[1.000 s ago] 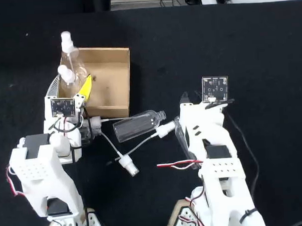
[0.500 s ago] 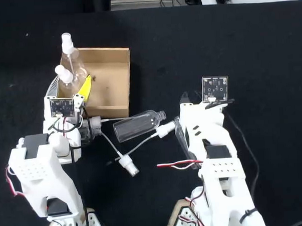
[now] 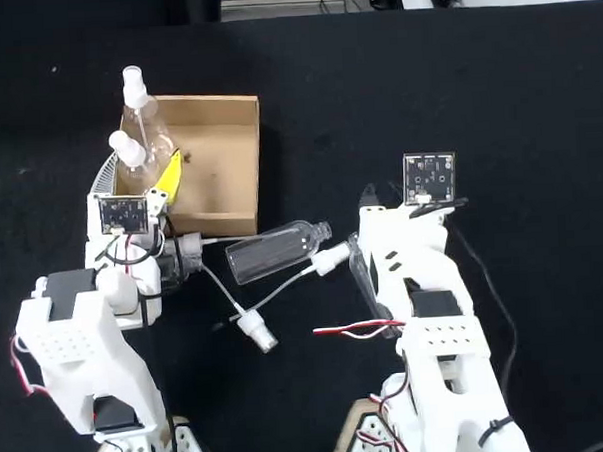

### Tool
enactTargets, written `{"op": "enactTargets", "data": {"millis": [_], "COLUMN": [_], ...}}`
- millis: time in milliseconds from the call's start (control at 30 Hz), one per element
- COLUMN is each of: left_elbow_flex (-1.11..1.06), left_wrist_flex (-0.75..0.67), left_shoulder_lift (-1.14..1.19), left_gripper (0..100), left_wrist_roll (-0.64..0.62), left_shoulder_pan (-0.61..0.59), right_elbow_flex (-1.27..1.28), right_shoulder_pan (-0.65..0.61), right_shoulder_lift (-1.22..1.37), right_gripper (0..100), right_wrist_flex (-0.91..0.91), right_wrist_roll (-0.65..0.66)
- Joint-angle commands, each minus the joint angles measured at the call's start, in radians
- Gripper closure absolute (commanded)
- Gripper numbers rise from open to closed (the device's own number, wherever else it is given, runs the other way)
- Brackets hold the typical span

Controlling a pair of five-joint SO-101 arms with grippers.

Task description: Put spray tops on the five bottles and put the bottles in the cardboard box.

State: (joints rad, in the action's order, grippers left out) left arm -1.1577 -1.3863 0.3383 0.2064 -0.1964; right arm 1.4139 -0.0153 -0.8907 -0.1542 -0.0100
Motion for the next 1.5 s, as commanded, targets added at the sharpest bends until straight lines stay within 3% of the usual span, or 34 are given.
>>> {"op": "enactTargets", "data": {"millis": [0,200,367,1233,1467], "left_elbow_flex": [-0.061,-0.101,-0.117,-0.104,-0.056], "left_wrist_flex": [0.011,0.255,0.373,1.395,1.643], "left_shoulder_lift": [-0.146,-0.330,-0.463,-1.135,-1.292], "left_gripper": [69,69,69,69,69], "left_wrist_roll": [0.009,0.002,-0.068,-0.072,-0.064], "left_shoulder_pan": [-0.021,-0.022,-0.019,-0.031,-0.139], "right_elbow_flex": [-0.012,-0.012,-0.010,-0.012,-0.010], "right_shoulder_pan": [0.017,0.017,0.017,0.017,0.017], "right_shoulder_lift": [-0.041,-0.041,-0.041,-0.041,-0.041], "right_gripper": [91.7,91.7,91.7,91.6,91.6], "right_wrist_flex": [0.025,0.025,0.025,0.025,0.025], "right_wrist_roll": [-0.008,-0.008,-0.008,-0.008,-0.008]}}
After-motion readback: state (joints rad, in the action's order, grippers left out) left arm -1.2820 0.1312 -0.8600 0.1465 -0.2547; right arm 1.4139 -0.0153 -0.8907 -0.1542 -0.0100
